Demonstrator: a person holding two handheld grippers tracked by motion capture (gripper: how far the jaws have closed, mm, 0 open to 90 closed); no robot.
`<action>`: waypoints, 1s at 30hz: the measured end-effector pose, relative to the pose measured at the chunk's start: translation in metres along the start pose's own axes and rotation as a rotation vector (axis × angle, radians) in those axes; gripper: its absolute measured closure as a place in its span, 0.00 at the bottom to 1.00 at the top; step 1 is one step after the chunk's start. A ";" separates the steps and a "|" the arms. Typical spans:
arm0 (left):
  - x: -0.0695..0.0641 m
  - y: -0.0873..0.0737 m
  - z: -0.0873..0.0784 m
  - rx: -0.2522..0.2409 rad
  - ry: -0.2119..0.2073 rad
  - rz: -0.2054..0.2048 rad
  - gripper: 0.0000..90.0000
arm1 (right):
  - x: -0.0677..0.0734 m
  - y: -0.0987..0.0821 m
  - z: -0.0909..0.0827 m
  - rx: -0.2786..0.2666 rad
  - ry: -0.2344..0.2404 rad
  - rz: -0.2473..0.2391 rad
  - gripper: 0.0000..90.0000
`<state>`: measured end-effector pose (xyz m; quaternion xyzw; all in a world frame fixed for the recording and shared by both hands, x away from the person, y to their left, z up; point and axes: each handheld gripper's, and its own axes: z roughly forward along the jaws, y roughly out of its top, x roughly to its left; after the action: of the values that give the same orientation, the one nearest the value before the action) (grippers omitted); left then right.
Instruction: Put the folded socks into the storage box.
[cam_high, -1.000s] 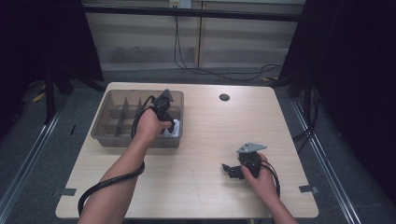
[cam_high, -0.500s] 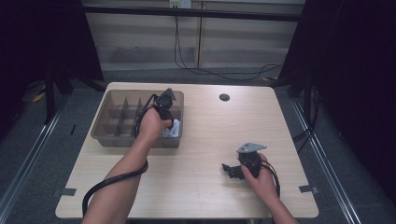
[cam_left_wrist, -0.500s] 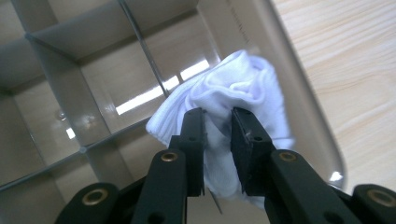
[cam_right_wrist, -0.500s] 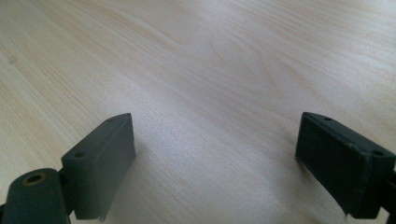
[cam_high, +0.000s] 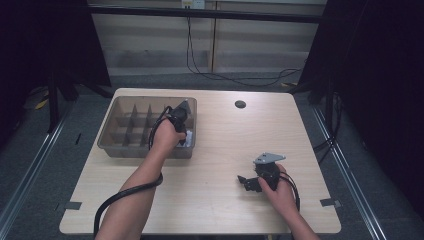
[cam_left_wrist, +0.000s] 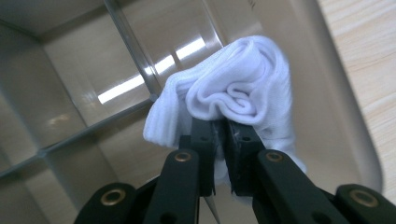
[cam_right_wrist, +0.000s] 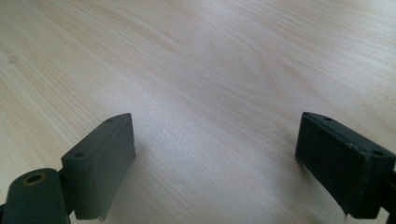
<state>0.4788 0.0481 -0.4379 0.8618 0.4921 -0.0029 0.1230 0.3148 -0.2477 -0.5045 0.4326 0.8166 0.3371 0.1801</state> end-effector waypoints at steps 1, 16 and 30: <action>0.000 0.000 0.002 0.001 -0.001 -0.002 0.93 | 0.000 0.000 0.000 0.000 0.000 -0.001 0.13; 0.003 -0.001 0.003 0.002 -0.015 -0.013 0.93 | 0.000 0.000 0.000 0.002 -0.002 -0.001 0.13; 0.003 0.005 -0.029 -0.062 -0.007 -0.012 0.97 | 0.000 0.000 0.000 0.001 -0.002 -0.003 0.13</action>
<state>0.4813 0.0544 -0.4088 0.8545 0.4968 0.0088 0.1514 0.3151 -0.2476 -0.5043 0.4319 0.8172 0.3359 0.1811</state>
